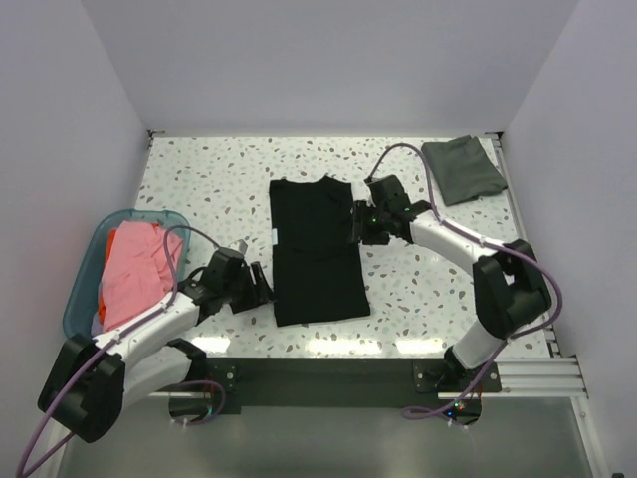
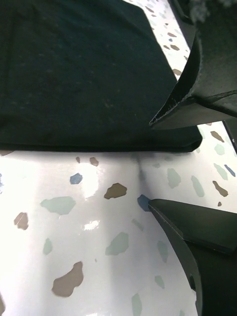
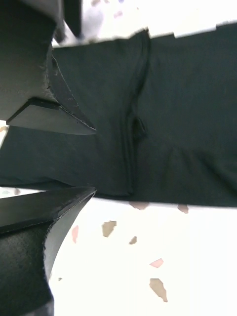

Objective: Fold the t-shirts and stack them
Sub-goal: Fold the tshirt

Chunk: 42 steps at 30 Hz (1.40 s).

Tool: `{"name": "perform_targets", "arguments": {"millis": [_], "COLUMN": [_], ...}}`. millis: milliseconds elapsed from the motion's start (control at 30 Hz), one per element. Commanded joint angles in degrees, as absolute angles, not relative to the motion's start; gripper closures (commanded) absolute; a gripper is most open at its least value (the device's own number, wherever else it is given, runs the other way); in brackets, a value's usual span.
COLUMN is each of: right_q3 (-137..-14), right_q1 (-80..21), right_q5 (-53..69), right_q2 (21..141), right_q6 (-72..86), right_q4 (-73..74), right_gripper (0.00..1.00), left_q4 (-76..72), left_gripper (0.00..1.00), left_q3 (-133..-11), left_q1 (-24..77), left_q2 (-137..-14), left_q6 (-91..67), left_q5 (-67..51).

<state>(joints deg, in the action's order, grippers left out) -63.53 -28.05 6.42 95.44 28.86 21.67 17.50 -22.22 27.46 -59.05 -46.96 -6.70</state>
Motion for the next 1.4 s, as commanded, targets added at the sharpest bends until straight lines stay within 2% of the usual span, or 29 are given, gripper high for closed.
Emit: {"name": "perform_targets", "arguments": {"millis": [0, 233, 400, 733, 1133, 1300, 1367], "right_q3": [-60.48, -45.9, -40.7, -34.9, -29.54, -28.22, -27.95], "right_q1": [-28.39, -34.36, -38.67, -39.64, -40.17, -40.17, -40.17], "right_q5": [7.03, 5.19, 4.57, 5.71, 9.14, 9.76, 10.02], "right_q2": [88.87, 78.76, 73.49, 72.68, 74.18, 74.79, 74.97], "right_q6": [29.44, 34.71, 39.71, 43.5, 45.44, 45.62, 45.44], "right_q4": [24.34, 25.57, 26.1, 22.5, 17.4, 16.0, 15.73], "right_gripper": [0.5, 0.5, 0.48, 0.49, 0.57, 0.63, 0.67], "left_q4": [18.02, 19.07, 23.55, 24.35, 22.42, 20.22, 19.17], "left_gripper": [0.36, 0.39, 0.45, 0.48, 0.53, 0.58, 0.64], "left_q3": [-21.09, -20.74, -19.78, -18.98, -19.16, -18.9, -18.9], "left_q1": [27.95, 28.65, 29.53, 34.45, 37.53, 38.85, 38.94], "left_q2": [-57.83, -57.92, -57.13, -58.7, -62.83, -65.12, -65.65], "left_q6": [-48.07, -49.92, -52.2, -57.04, -59.59, -61.0, -61.17], "left_q5": [-11.15, -14.15, -12.22, -10.28, -7.47, -5.9, -5.45]}}
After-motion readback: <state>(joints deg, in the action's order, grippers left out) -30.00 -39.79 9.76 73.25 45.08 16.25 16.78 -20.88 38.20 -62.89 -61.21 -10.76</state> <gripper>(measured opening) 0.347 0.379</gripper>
